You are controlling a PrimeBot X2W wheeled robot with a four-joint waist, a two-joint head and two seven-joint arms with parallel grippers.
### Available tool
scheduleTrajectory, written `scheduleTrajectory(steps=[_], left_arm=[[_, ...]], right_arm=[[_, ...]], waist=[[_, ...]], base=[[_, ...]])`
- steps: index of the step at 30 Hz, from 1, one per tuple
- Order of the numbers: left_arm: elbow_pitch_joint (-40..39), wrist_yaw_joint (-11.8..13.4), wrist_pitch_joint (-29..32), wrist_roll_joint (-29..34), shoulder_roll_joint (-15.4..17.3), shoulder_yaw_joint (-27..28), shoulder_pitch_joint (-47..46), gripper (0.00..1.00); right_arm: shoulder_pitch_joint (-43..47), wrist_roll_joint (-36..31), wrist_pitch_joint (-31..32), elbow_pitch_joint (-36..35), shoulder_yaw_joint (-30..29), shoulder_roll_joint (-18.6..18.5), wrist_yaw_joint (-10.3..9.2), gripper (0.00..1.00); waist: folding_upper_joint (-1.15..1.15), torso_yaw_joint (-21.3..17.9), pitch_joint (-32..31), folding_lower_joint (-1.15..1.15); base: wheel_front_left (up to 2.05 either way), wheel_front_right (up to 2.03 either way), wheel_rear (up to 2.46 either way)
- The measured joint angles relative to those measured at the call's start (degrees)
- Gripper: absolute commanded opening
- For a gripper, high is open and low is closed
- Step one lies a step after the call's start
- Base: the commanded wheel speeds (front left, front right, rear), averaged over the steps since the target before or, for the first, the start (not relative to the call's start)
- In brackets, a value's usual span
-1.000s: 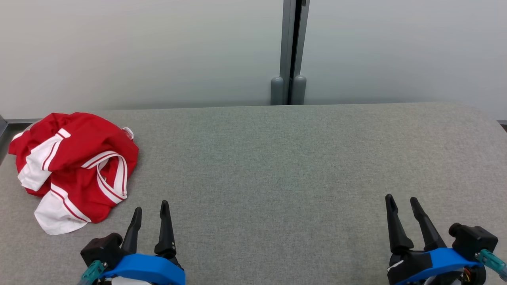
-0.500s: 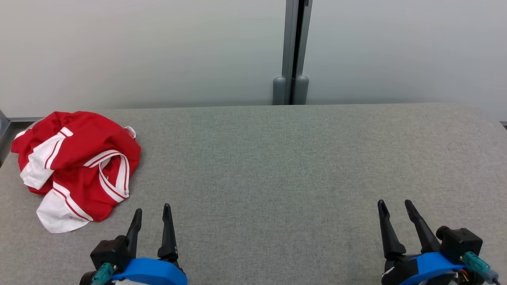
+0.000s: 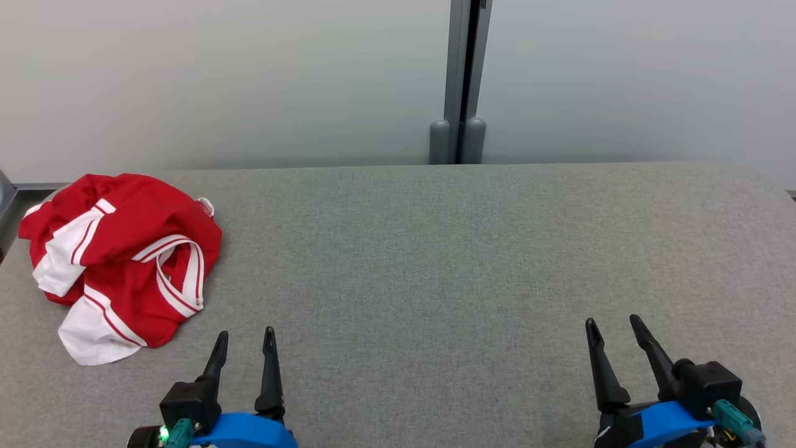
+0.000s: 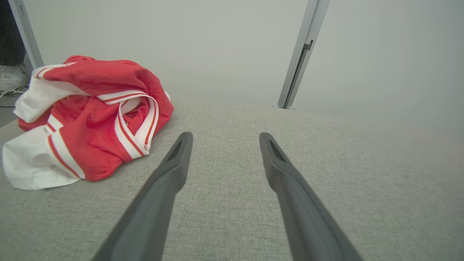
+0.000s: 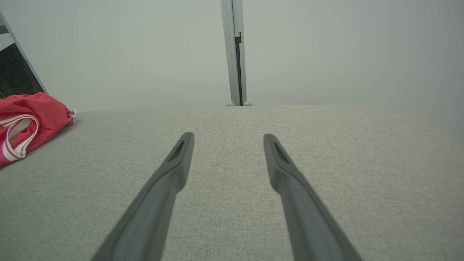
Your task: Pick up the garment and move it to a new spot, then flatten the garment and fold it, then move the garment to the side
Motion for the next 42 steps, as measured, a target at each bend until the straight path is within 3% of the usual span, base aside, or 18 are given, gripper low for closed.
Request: scheduleTrajectory(steps=[19,42], left_arm=[[1.8,0.6,-1.8,5.9,0.0,-1.3,0.0,1.0],[3.3,0.5,-1.8,5.4,-0.1,-1.8,-0.4,1.0]], right_arm=[[0.0,-5.5,-1.9,0.9,0.5,-0.1,0.01,1.0],[0.0,-5.2,-1.9,2.0,-0.1,-0.2,0.02,1.0]], waist=[[0.0,0.2,-0.2,0.0],[0.0,1.9,-0.9,0.0]], base=[[0.0,0.0,0.0],[0.0,0.0,0.0]])
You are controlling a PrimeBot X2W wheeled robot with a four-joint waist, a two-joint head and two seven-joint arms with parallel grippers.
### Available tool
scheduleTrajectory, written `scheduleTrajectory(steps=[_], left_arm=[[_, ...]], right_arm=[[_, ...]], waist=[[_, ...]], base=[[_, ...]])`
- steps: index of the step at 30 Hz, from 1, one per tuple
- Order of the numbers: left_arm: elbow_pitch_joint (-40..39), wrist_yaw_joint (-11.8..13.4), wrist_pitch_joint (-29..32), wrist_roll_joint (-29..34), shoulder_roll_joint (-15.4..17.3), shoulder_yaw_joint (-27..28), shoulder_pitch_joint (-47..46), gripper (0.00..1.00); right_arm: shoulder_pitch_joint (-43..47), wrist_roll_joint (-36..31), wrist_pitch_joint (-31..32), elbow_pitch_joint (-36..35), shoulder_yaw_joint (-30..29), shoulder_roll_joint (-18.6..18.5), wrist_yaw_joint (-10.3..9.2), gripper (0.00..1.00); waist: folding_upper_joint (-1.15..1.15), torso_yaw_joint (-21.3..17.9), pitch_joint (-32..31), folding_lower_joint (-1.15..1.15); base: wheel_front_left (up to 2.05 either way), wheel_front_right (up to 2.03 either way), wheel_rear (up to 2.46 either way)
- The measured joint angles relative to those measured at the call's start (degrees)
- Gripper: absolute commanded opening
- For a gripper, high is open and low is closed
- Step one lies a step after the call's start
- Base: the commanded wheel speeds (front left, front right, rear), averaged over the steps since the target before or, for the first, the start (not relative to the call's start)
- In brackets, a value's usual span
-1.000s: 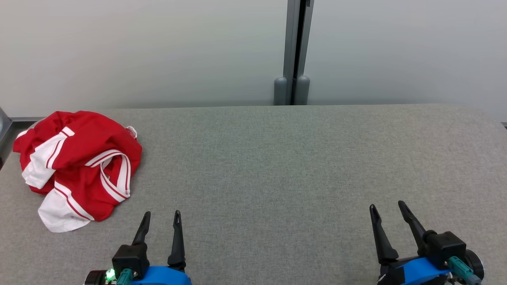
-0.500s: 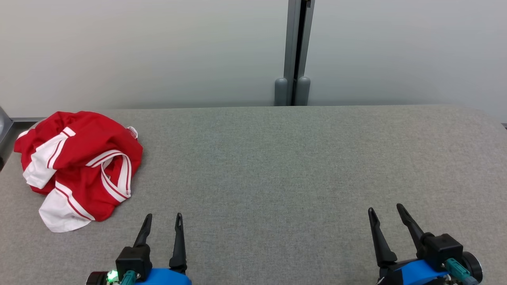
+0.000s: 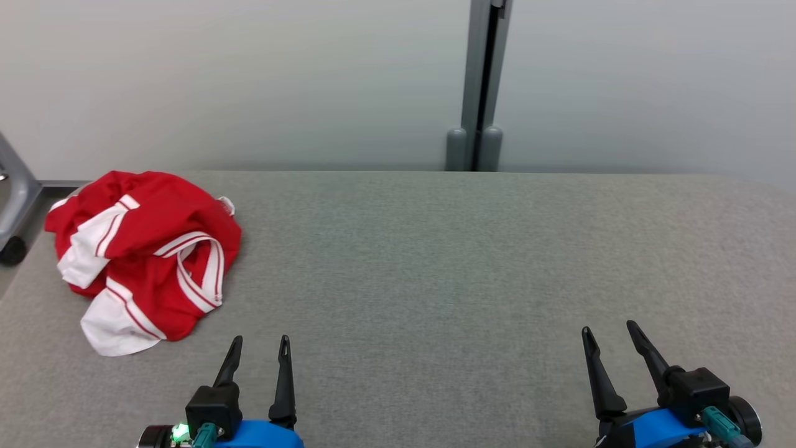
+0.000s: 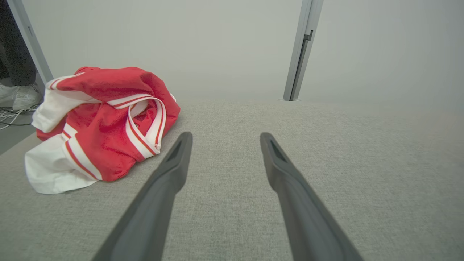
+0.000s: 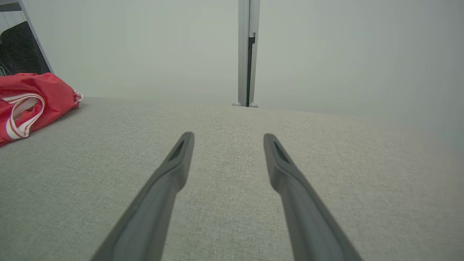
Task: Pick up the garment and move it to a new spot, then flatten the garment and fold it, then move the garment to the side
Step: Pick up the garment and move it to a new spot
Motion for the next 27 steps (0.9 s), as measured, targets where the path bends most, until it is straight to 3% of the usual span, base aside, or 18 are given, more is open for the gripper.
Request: scheduleTrajectory(steps=[19,27], left_arm=[[-0.3,0.7,0.0,0.1,0.2,0.4,-0.8,1.0],[-0.4,0.5,0.0,0.1,0.4,0.5,-0.9,1.0]], right_arm=[[0.0,0.5,0.0,-1.0,1.7,0.0,0.0,1.0],[-0.3,1.0,0.0,-0.8,2.8,0.0,0.0,1.0]], waist=[[0.0,15.2,-0.7,0.0],[0.0,18.9,0.2,0.0]], base=[[0.0,0.0,0.0],[0.0,0.0,0.0]])
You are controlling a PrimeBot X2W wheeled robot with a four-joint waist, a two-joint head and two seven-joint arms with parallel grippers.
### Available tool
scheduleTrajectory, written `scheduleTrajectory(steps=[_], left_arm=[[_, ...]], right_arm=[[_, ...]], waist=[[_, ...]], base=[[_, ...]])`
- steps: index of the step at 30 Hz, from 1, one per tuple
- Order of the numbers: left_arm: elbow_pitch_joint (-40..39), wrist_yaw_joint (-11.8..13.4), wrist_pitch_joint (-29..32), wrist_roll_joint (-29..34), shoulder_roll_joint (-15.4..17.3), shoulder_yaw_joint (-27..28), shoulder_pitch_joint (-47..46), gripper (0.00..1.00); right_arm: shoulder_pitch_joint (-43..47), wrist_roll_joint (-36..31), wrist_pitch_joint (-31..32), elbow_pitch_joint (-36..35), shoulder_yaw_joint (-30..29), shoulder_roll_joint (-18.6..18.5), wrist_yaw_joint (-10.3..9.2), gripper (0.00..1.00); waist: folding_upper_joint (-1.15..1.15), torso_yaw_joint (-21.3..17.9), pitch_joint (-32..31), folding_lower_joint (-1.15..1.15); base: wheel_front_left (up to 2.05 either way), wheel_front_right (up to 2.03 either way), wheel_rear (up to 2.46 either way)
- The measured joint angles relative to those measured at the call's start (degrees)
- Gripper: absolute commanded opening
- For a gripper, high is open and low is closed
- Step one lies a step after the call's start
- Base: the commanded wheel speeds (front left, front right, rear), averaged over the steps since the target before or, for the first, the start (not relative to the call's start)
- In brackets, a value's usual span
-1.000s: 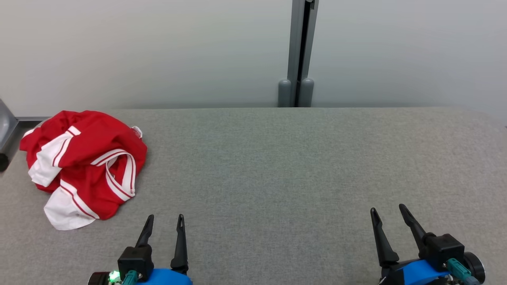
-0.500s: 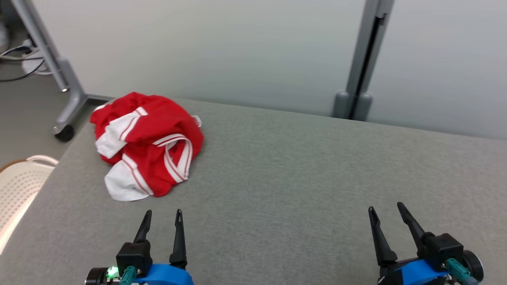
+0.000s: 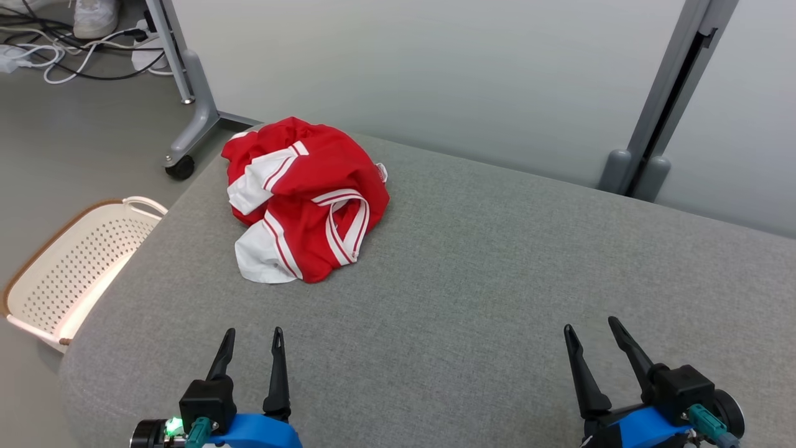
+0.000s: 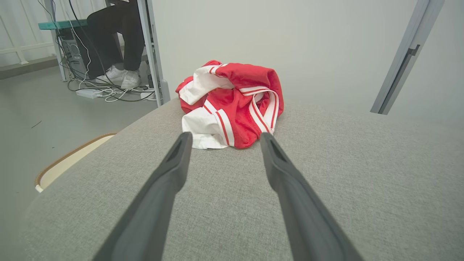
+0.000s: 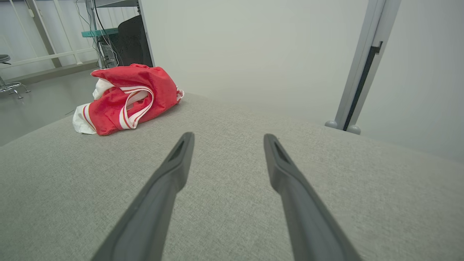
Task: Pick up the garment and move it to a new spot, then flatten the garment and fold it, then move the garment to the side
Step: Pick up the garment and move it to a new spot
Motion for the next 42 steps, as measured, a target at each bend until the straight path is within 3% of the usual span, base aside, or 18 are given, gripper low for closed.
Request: scheduleTrajectory(steps=[6,13,20,30,36,42], left_arm=[[-0.2,0.1,0.0,0.2,0.2,0.0,0.0,1.0],[-7.5,0.5,-0.1,1.1,3.0,3.2,-2.0,1.0],[-8.6,-2.0,1.6,3.4,11.8,5.4,-14.6,1.0],[-6.2,-7.0,15.1,4.7,23.4,5.5,-31.3,1.0],[-1.8,-8.6,22.1,2.9,27.3,1.1,-32.7,1.0],[1.4,-9.0,22.7,-0.7,29.2,-8.2,-32.3,1.0]], right_arm=[[-0.4,0.2,0.0,0.0,0.4,0.0,0.0,1.0],[-0.9,-0.5,0.0,-0.2,0.1,0.0,0.0,1.0],[-3.2,-2.3,0.0,-0.5,-0.8,0.0,0.01,1.0],[-7.3,-5.1,0.0,-1.4,-0.1,0.0,0.07,1.0],[-9.1,-6.6,0.4,-3.0,0.1,0.0,0.07,1.0],[-10.2,-7.4,1.6,-5.0,2.2,0.0,0.07,1.0]], waist=[[0.0,0.3,0.7,0.0],[0.0,-1.6,3.1,0.0],[0.0,-4.3,6.7,0.0],[0.01,-9.7,13.2,0.01],[0.01,-12.4,17.0,0.01],[0.01,-13.9,20.8,0.0]], base=[[0.0,0.0,0.0],[0.0,0.0,0.0],[0.0,0.0,0.0],[0.0,0.0,0.0],[0.0,0.0,0.0],[0.0,0.0,0.0]])
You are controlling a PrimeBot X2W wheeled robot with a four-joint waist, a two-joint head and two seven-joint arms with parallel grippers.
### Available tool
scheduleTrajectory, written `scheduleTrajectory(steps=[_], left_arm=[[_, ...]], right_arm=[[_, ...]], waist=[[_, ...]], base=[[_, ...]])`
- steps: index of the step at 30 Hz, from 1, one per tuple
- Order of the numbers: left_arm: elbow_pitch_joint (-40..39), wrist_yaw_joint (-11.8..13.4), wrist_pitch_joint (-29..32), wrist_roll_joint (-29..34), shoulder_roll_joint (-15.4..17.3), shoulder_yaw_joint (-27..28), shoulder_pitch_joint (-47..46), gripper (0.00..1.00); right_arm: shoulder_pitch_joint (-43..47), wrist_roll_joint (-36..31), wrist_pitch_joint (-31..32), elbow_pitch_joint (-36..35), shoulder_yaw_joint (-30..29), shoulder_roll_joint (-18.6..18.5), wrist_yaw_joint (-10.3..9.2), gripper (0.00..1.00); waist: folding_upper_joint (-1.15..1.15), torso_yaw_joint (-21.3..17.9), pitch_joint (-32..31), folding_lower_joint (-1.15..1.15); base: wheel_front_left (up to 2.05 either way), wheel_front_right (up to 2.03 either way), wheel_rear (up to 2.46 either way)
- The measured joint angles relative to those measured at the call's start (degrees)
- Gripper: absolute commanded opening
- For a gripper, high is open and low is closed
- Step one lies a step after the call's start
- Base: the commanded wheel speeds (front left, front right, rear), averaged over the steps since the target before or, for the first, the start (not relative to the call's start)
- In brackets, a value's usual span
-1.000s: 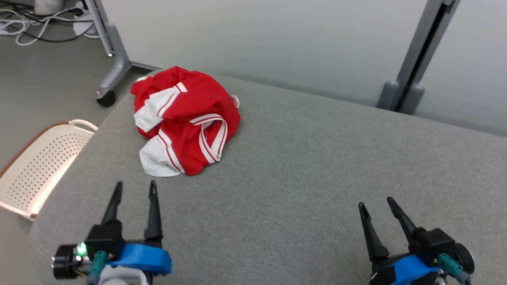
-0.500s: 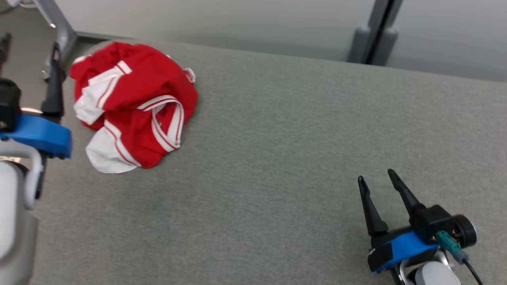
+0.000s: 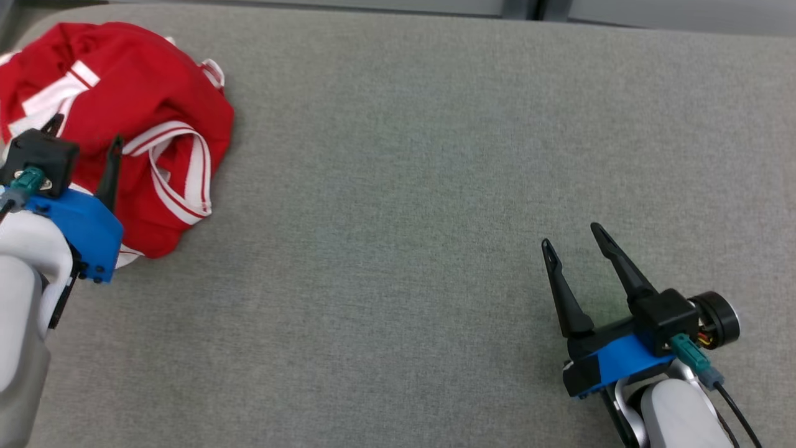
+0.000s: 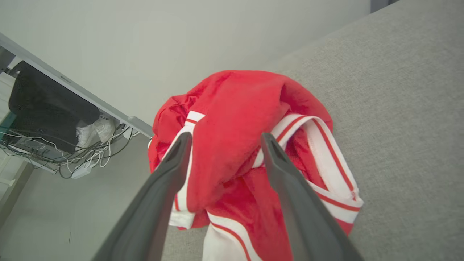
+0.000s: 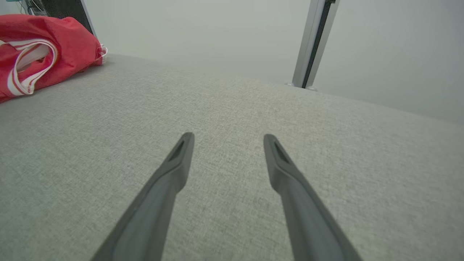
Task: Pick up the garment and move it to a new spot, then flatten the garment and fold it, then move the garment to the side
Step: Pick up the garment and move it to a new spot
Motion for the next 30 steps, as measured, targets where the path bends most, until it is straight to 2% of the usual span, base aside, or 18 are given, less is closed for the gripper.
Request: scheduleTrajectory(steps=[4,6,12,13,14,15,16,22,30], left_arm=[[4.2,0.0,-0.2,-1.4,0.2,-1.2,-0.7,1.0],[6.5,0.1,-0.9,-0.2,0.6,-1.9,-2.0,1.0],[12.6,4.2,-3.9,1.3,0.5,-1.4,-5.9,1.0],[13.6,4.7,-4.3,1.3,0.5,-1.2,-6.4,0.64],[14.4,5.0,-4.4,1.2,0.5,-1.1,-6.8,0.44],[15.1,5.3,-4.4,1.2,0.4,-1.1,-7.1,0.44],[15.7,5.4,-4.4,1.2,0.4,-1.1,-7.4,0.0],[17.7,5.4,-5.7,0.7,0.6,-1.0,-9.0,0.0],[16.1,6.4,-9.9,1.4,1.2,-1.3,-11.7,0.0]], right_arm=[[-0.6,0.0,0.6,-1.3,1.2,-0.1,0.0,1.0],[-1.4,-0.1,0.7,-1.9,1.8,0.0,0.0,1.0],[-2.1,0.2,1.2,-2.2,3.0,-0.1,0.0,1.0],[-2.1,0.3,1.2,-2.2,3.2,-0.1,0.0,1.0],[-2.1,0.6,1.2,-2.1,3.2,-0.1,0.0,1.0],[-2.1,0.7,1.1,-2.0,3.3,-0.1,0.0,1.0],[-2.1,0.8,1.1,-1.9,3.3,-0.1,0.0,1.0],[-2.0,1.1,0.7,-1.1,3.1,-0.1,0.0,1.0],[-2.0,2.2,0.1,0.3,3.0,-0.1,0.0,1.0]], waist=[[0.01,-1.0,2.4,0.01],[0.01,-1.6,3.4,0.01],[0.0,-3.4,4.5,0.01],[0.0,-3.6,4.5,0.0],[0.01,-3.8,4.4,0.01],[0.01,-4.0,4.3,0.0],[0.0,-4.1,4.2,0.01],[0.01,-4.5,3.4,0.0],[0.0,-4.1,0.5,0.0]], base=[[0.0,0.0,0.0],[0.0,0.0,0.0],[0.0,0.0,0.0],[0.0,0.0,0.0],[0.0,0.0,0.0],[0.0,0.0,0.0],[0.0,0.0,0.0],[0.0,0.0,0.0],[0.0,0.0,0.0]])
